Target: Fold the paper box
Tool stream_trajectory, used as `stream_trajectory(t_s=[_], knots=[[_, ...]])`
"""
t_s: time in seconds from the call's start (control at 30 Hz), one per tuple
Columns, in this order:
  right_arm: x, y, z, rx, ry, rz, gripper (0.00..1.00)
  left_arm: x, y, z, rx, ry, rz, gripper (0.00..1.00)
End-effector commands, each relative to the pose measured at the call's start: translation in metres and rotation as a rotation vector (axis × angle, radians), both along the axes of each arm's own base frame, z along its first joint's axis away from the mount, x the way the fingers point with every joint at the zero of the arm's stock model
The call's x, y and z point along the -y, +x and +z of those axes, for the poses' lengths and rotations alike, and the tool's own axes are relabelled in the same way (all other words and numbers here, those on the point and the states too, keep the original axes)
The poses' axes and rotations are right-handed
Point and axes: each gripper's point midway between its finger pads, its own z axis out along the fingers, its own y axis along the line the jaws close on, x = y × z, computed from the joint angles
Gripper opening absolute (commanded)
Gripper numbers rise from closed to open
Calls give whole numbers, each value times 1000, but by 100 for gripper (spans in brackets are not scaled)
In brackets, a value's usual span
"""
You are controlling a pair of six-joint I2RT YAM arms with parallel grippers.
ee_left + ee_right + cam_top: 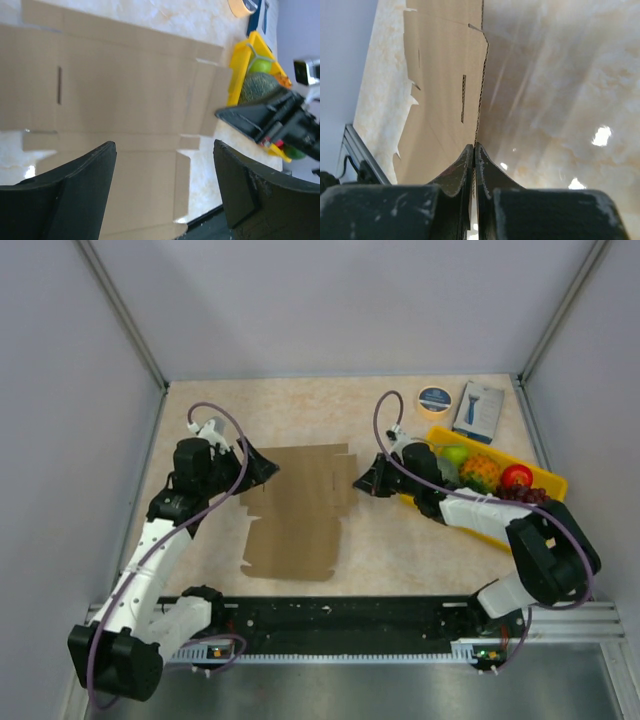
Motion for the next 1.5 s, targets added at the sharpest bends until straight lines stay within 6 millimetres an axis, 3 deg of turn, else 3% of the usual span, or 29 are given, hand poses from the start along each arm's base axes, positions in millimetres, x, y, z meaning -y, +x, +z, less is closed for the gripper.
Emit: stream_trajectory(t_s=[0.0, 0.1, 0.23, 0.37, 0.43, 0.57, 0.8, 0.87, 0.9, 1.03, 1.13, 1.33, 1.47], knots=[[24, -18, 2, 57, -68, 54, 0, -15, 32, 2, 76, -23, 133, 82], [37, -19, 4, 50, -52, 60, 0, -27, 39, -10, 81, -7, 210, 82], [50, -21, 5, 58, -55, 65, 0, -24, 29, -23, 82, -42, 197, 80], [48, -21, 16, 92, -26, 94, 0, -5, 3, -43, 66, -91, 62, 79], [46, -20, 21, 117, -23, 109, 0, -8, -6, -58, 30, -71, 63, 79], [45, -21, 33, 165, 2, 145, 0, -13, -13, -59, 52, -48, 79, 79], [51, -24, 55, 216, 50, 178, 0, -35, 13, -59, 30, -51, 209, 86], [54, -24, 58, 214, 71, 183, 0, -35, 19, -65, 1, -118, 210, 86], [54, -25, 60, 214, 80, 189, 0, -34, 27, -56, 49, -143, 200, 86], [56, -30, 65, 216, 112, 223, 0, -22, 39, -52, 99, -195, 107, 85], [60, -29, 67, 220, 121, 215, 0, -19, 45, -66, 60, -183, 74, 83], [63, -26, 70, 212, 167, 219, 0, -24, 49, -114, -72, -134, 63, 77], [62, -24, 66, 200, 170, 225, 0, -21, 54, -115, -38, -155, 49, 78]])
